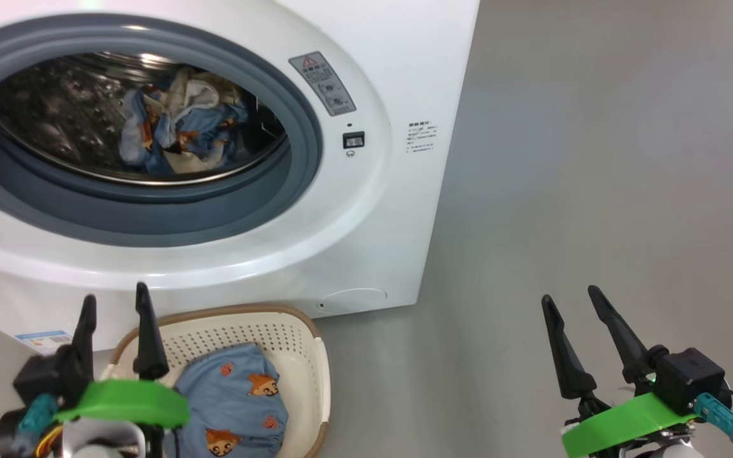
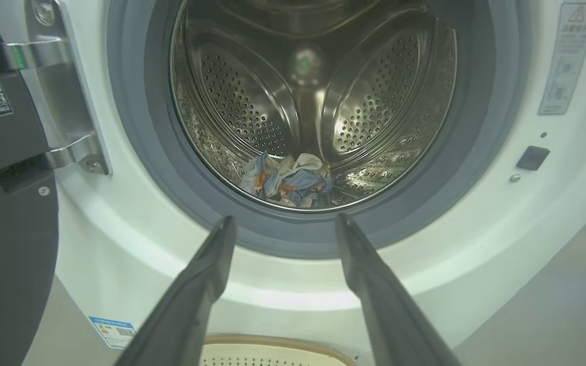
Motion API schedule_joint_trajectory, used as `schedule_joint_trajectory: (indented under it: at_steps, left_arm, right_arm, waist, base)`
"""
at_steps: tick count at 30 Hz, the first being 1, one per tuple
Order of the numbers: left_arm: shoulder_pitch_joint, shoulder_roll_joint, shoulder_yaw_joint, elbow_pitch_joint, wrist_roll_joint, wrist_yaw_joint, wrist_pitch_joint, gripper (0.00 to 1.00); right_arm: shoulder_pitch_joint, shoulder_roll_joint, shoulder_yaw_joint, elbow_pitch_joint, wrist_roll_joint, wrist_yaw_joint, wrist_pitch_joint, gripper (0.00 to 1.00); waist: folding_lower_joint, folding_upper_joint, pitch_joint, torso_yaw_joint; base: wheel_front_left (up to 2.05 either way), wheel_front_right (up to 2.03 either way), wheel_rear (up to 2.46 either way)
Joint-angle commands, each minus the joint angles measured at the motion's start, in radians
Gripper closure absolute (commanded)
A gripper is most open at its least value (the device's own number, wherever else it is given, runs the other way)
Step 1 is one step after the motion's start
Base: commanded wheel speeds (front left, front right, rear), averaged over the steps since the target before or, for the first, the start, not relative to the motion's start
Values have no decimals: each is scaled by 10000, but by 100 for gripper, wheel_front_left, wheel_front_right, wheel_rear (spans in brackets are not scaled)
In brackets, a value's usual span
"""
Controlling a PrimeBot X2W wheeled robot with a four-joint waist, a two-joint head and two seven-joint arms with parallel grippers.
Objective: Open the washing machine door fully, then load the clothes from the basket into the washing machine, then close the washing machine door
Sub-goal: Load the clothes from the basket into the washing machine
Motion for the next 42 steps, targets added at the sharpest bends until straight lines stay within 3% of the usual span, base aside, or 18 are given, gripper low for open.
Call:
schedule_joint_trajectory:
  at_steps: [1,8,14,31,42]
  left_arm:
    - [262,192,341,-748,90,-5,-62,0]
    - [1549,190,245,-2252,-156,235,-62,0]
    - [2017,190,99,-2701,-460,473,-62,0]
    - [1836,189,-269,-2287,-762,655,-62,0]
    - [2126,189,-258,-2029,-862,728,-63,0]
  right_arm:
    - [42,-117,168,-303,-213,16,-74,0]
    - [126,-183,55,-465,-381,16,-74,0]
    - [179,-172,-35,-519,-434,16,-74,0]
    - [378,-210,137,-310,-584,16,-74,0]
    - [617,-139,180,-225,-565,16,-74,0]
  waist:
    - [0,0,-139,101]
    - [0,0,-228,91]
    - [0,0,-269,116]
    - [0,0,-1205,542]
    - [0,0,-1730,371]
  base:
    - [0,0,0]
    - [0,0,0]
    - [0,0,0]
    - [0,0,0]
    - [0,0,0]
